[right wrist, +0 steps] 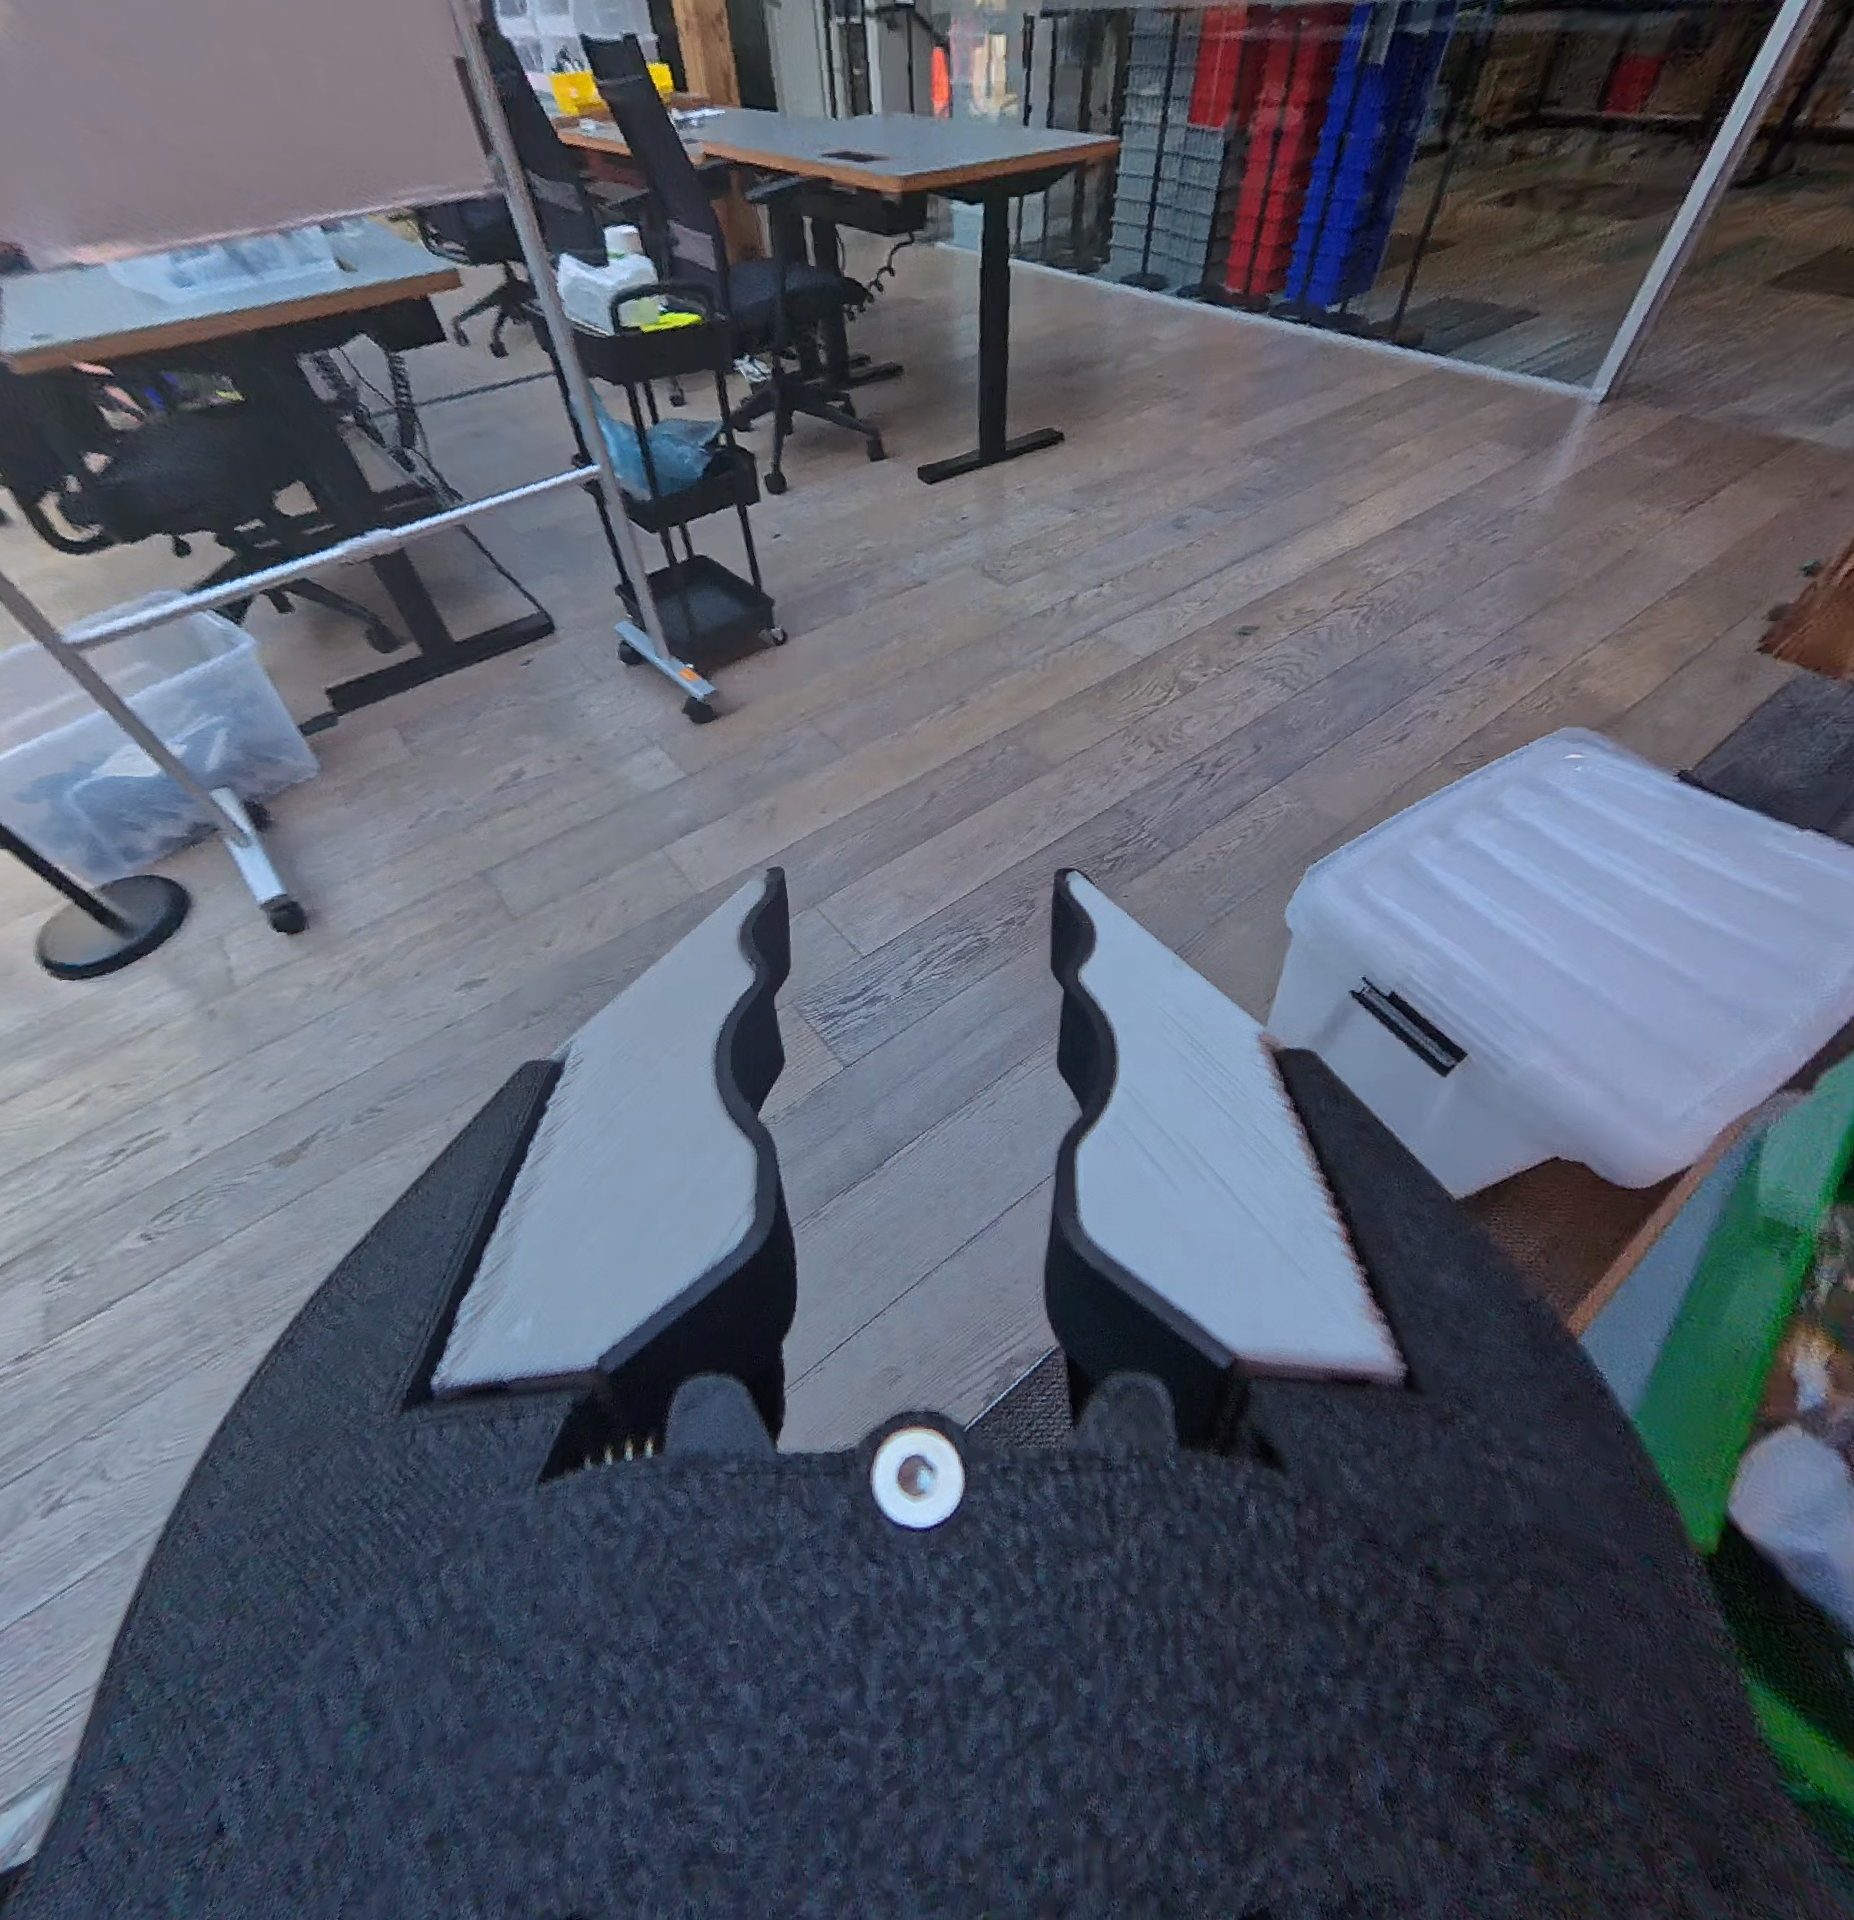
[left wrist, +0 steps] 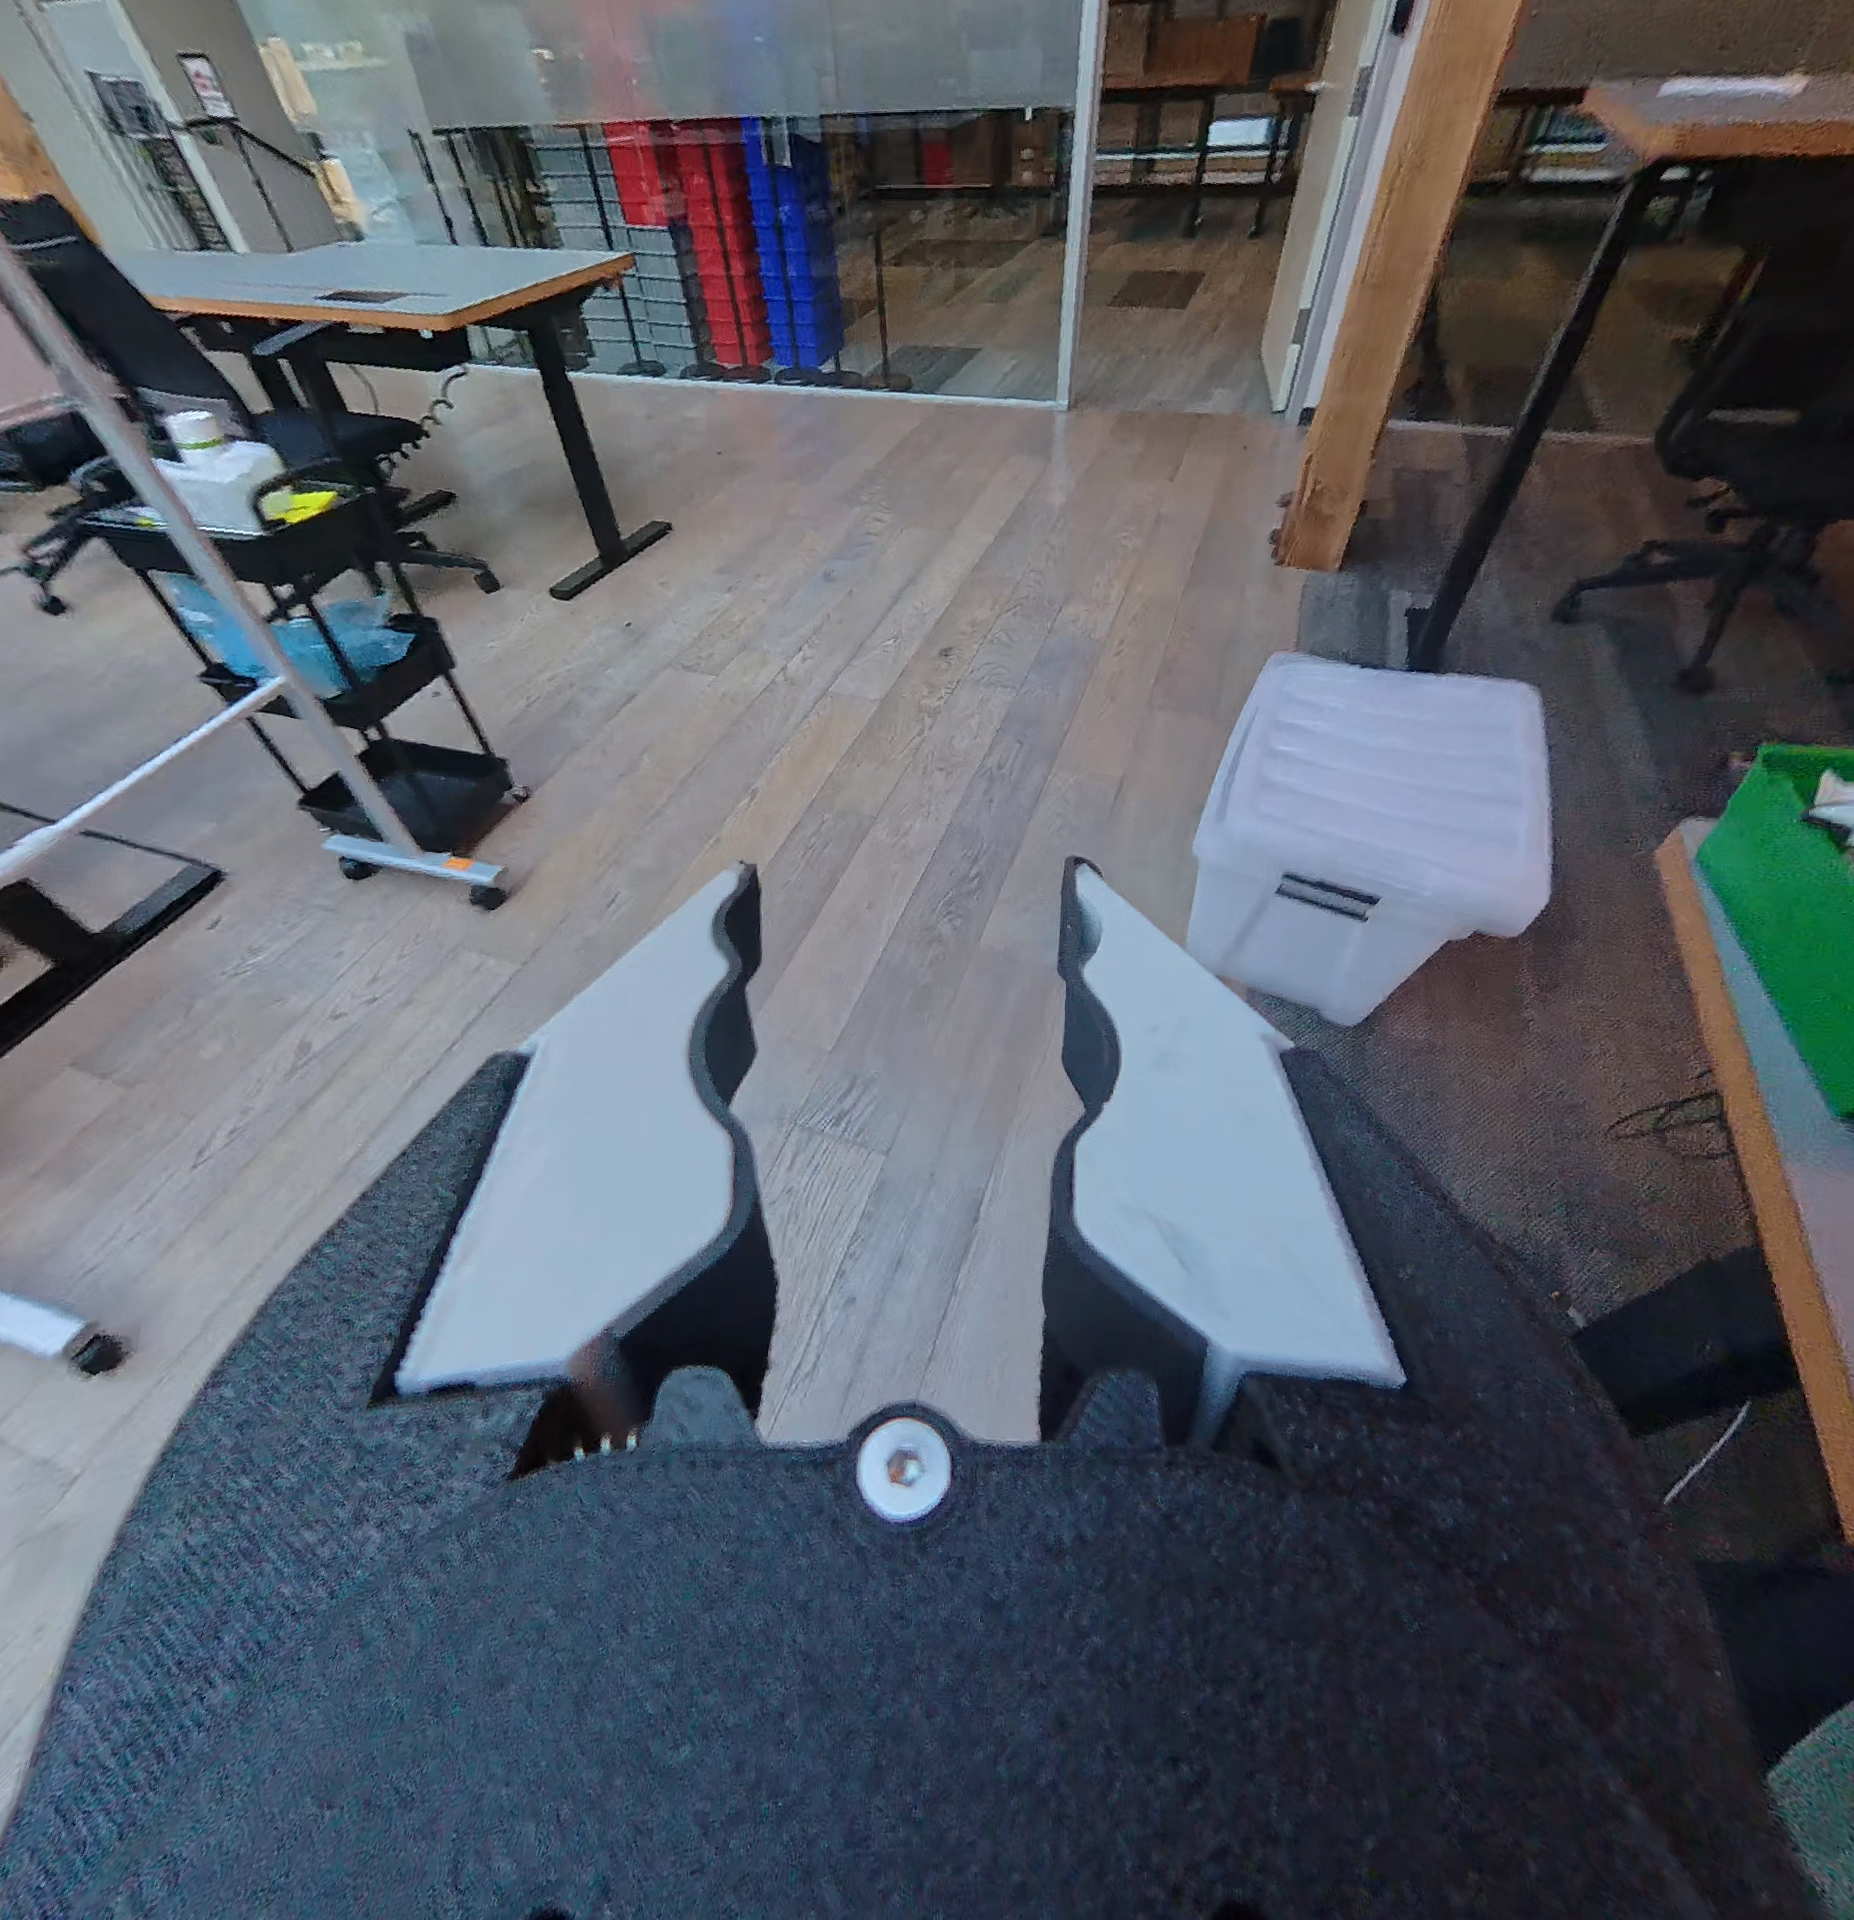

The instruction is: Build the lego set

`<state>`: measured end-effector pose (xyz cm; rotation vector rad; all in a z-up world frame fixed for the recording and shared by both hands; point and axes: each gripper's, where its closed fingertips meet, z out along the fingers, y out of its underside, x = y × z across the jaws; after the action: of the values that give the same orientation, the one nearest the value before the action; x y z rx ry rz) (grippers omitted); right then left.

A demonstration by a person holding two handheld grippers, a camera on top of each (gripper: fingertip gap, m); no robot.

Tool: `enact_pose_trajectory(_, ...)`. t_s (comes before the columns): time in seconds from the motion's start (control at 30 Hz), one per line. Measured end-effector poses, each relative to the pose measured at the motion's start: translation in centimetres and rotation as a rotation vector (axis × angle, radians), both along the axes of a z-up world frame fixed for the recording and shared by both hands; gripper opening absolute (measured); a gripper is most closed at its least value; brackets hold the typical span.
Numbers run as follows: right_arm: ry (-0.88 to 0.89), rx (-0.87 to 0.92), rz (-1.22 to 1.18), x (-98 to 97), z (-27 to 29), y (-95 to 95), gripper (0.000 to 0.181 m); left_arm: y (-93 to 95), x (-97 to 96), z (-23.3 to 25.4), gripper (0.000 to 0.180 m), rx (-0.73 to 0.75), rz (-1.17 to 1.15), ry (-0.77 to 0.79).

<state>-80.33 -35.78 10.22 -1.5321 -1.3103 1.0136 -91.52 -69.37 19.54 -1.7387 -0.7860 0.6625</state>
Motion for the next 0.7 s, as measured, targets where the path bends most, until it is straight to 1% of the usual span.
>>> enact_pose_trajectory(0.03, -0.003, 0.016, -0.008, -2.7, 0.3, 1.2, 0.052, 2.3, -3.3, 0.7, 0.058, 0.033, -0.025, -0.013)
enact_pose_trajectory(0.1, 0.035, 0.024, -0.002, -8.2, 2.8, 3.1, 0.051, 6.8, -9.4, 2.9, 0.058, 0.091, -0.071, 0.001)
enact_pose_trajectory(0.2, 0.070, 0.059, 0.038, -16.4, 7.2, 6.0, 0.052, 12.8, -17.8, 4.8, 0.057, 0.114, -0.118, 0.010)
enact_pose_trajectory(0.27, 0.089, 0.039, 0.046, -21.8, 9.5, 8.4, 0.053, 16.8, -23.1, 4.4, 0.057, 0.116, -0.148, -0.020)
enact_pose_trajectory(0.33, 0.105, -0.010, 0.042, -27.2, 10.6, 11.2, 0.054, 21.0, -28.3, 2.8, 0.057, 0.097, -0.199, -0.058)
enact_pose_trajectory(0.4, 0.104, -0.051, 0.014, -32.3, 9.9, 14.4, 0.055, 25.7, -33.8, 0.4, 0.057, 0.068, -0.263, -0.080)
enact_pose_trajectory(0.53, 0.052, -0.083, -0.113, -41.6, 5.6, 22.6, 0.056, 36.4, -46.7, -4.0, 0.057, 0.042, -0.375, -0.077)
enact_pose_trajectory(0.6, -0.011, -0.113, -0.205, -45.6, 3.8, 27.3, 0.056, 42.6, -53.7, -4.1, 0.057, 0.064, -0.407, -0.070)
enact_pose_trajectory(0.63, -0.027, -0.135, -0.243, -47.7, 3.8, 29.7, 0.057, 46.0, -57.0, -3.3, 0.057, 0.082, -0.431, -0.064)
enact_pose_trajectory(0.7, -0.019, -0.142, -0.281, -52.1, 5.9, 34.3, 0.057, 53.4, -63.1, -0.7, 0.057, 0.108, -0.498, -0.039)
